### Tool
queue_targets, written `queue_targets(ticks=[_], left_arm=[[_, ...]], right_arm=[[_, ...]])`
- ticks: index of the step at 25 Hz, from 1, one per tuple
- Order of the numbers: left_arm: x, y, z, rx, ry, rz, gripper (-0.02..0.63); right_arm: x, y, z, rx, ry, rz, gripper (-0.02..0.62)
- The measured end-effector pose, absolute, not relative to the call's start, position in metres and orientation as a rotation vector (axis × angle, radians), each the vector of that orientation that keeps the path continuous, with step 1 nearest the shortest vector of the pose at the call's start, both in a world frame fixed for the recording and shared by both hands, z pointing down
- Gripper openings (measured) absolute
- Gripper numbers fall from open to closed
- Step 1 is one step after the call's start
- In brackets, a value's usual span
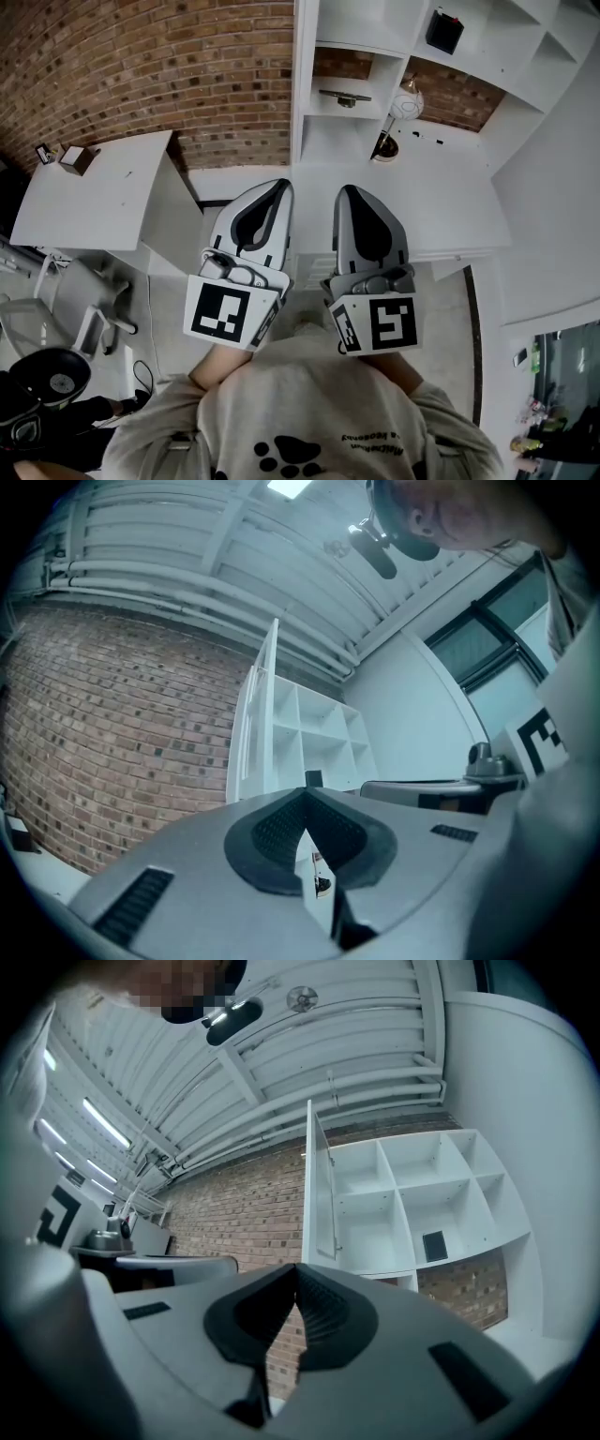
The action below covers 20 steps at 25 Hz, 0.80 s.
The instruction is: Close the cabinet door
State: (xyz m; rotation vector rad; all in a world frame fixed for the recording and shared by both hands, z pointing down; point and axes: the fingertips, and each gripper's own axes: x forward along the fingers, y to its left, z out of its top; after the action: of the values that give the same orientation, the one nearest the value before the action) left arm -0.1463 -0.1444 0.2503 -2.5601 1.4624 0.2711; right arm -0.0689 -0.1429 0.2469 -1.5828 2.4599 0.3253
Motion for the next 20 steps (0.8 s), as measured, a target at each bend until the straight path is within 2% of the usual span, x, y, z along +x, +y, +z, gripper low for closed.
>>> queue_targets(ticks=[10, 20], left_arm=[[-0.136, -0.209, 0.232, -2.491, 1.519, 0.268, 0.008], [-0.147, -0.224, 0.232, -2.427, 1.560, 0.290, 0.008]], right_arm=[[-0.065, -0.212, 0.228, -1.450, 2.518, 0.357, 0.018], [-0.078, -0.229, 0.233, -1.364, 2.556, 0.378, 0.018]])
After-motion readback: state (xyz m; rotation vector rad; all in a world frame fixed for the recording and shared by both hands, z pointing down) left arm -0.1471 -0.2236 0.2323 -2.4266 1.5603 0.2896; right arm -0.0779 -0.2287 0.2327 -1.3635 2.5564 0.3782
